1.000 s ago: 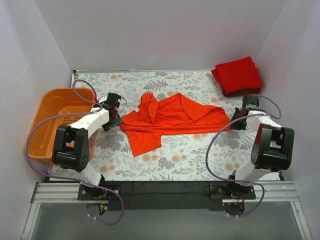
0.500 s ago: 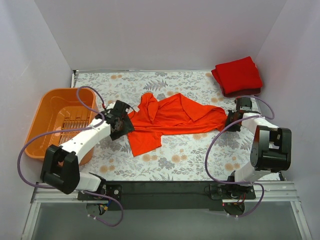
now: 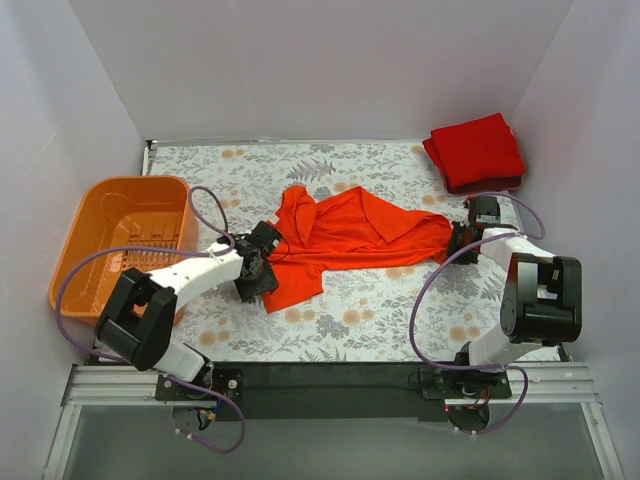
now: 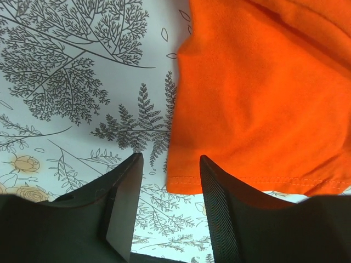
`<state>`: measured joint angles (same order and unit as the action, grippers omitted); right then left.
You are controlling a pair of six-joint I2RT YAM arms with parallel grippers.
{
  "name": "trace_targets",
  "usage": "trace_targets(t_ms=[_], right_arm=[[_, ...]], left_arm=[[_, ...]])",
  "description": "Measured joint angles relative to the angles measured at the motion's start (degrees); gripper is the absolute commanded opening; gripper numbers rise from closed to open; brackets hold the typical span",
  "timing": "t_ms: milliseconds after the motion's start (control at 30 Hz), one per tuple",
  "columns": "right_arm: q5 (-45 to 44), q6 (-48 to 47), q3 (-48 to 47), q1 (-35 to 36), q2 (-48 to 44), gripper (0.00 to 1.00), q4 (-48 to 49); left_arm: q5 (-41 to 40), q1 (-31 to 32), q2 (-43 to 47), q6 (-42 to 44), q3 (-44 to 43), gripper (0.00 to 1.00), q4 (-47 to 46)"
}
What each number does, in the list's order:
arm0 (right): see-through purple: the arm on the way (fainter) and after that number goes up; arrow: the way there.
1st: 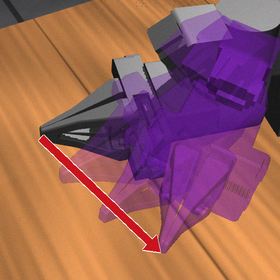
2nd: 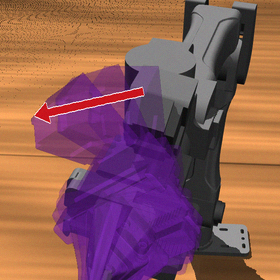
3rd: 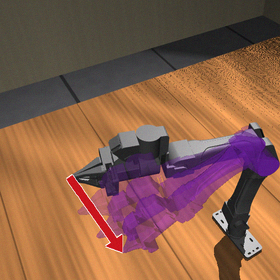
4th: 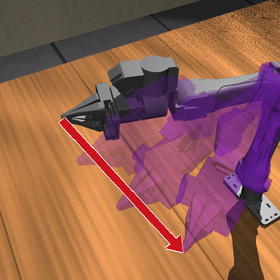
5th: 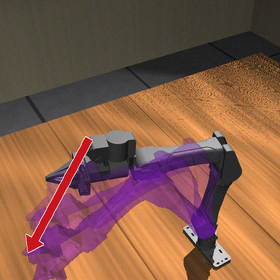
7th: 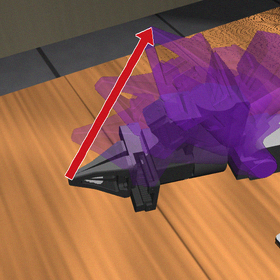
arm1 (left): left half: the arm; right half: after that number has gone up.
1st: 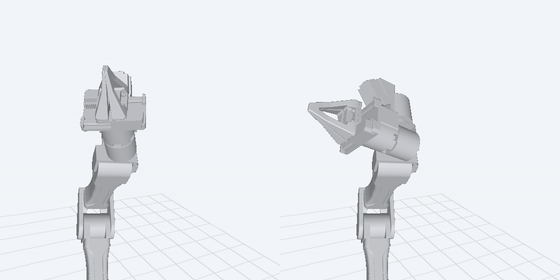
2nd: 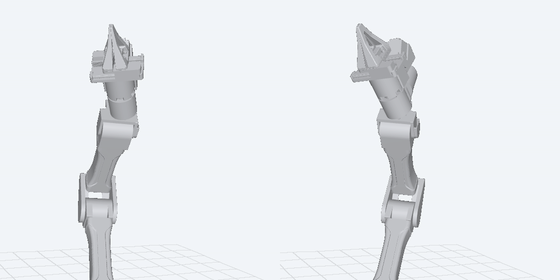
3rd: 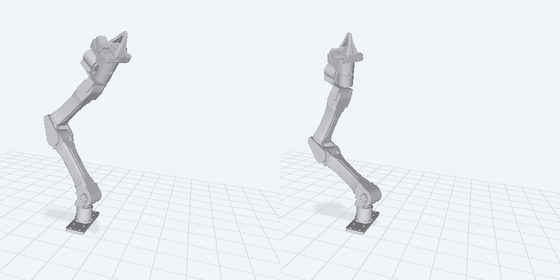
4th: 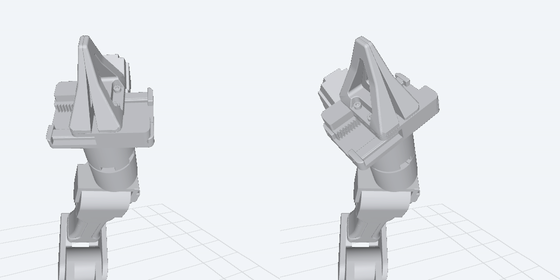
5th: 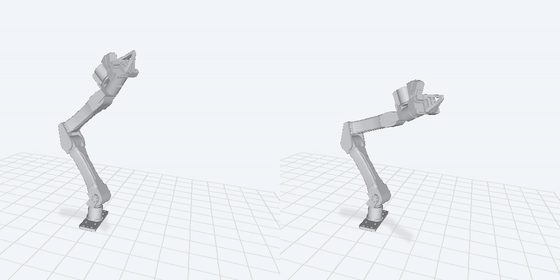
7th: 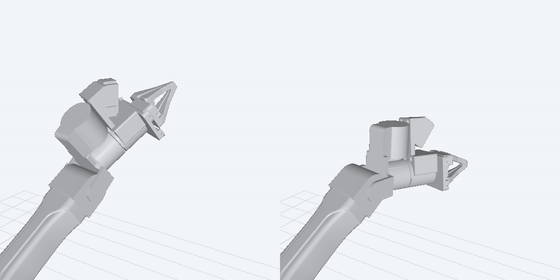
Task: Fold and stack the t-shirts
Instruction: Flatten the tshirt out
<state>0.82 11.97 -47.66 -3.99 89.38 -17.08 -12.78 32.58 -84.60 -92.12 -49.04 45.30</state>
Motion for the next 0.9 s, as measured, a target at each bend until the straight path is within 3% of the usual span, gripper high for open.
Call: trace_targets(t_ms=[333,567,667,900], right_arm=[[0.02,-0.13,0.61,0.0,-0.17,0.01,0.85],[-0.02,-0.13,0.7,0.0,-0.42,0.01,0.94],[-0.02,-0.13,0.7,0.0,-0.72,0.01,0.92],[0.09,-0.13,1.4,0.0,-1.66,0.01,0.96]], left_arm=[[0.26,0.68,-3.82,-0.31,-0.04,0.37,-0.96],[0.28,0.68,-3.82,-0.52,-0.04,0.15,-0.68],[0.22,0.68,-3.82,-0.79,0.02,0.0,-0.5],[-0.61,0.72,-3.69,-1.18,-0.07,0.0,0.09]])
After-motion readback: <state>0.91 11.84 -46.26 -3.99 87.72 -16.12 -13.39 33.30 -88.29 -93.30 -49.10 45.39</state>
